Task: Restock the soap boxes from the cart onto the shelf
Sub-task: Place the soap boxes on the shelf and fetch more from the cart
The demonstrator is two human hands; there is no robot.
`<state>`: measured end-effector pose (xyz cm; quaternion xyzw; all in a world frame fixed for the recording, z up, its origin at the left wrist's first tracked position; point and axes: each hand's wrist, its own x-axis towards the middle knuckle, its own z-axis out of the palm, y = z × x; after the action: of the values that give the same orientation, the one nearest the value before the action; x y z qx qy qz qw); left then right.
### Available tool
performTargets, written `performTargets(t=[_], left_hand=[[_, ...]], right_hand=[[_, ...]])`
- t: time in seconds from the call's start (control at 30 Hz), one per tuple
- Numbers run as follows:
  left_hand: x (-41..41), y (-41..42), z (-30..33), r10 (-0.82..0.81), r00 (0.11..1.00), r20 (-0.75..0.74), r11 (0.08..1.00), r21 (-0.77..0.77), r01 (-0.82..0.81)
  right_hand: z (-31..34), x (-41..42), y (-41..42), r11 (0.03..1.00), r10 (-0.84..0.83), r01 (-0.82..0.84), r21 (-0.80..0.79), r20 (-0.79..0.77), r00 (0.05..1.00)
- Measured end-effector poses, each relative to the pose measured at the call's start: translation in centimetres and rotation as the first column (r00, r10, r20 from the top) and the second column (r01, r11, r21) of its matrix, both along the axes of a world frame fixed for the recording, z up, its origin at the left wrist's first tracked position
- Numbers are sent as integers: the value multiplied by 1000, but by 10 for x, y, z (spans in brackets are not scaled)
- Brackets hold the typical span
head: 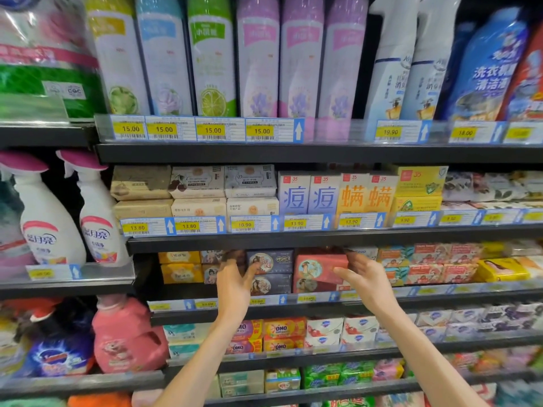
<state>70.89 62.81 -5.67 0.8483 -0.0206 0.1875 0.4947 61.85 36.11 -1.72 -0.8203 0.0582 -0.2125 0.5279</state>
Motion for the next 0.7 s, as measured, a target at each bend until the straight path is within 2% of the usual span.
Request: performTargets(t=[0.13,0.3,0.7], left_hand=[[2,1,-4,-10,1000,28,1000,-15,10],[3,2,-6,3,1000,19,1000,-29,-2],[9,3,-14,-16,999,50,999,-32,18]], right_hand=[[-5,10,5,995,-58,60,-80,29,998],[-14,11,15,955,-196,214,-206,104,975],[-23,17,38,899,-331,382,-214,239,913]])
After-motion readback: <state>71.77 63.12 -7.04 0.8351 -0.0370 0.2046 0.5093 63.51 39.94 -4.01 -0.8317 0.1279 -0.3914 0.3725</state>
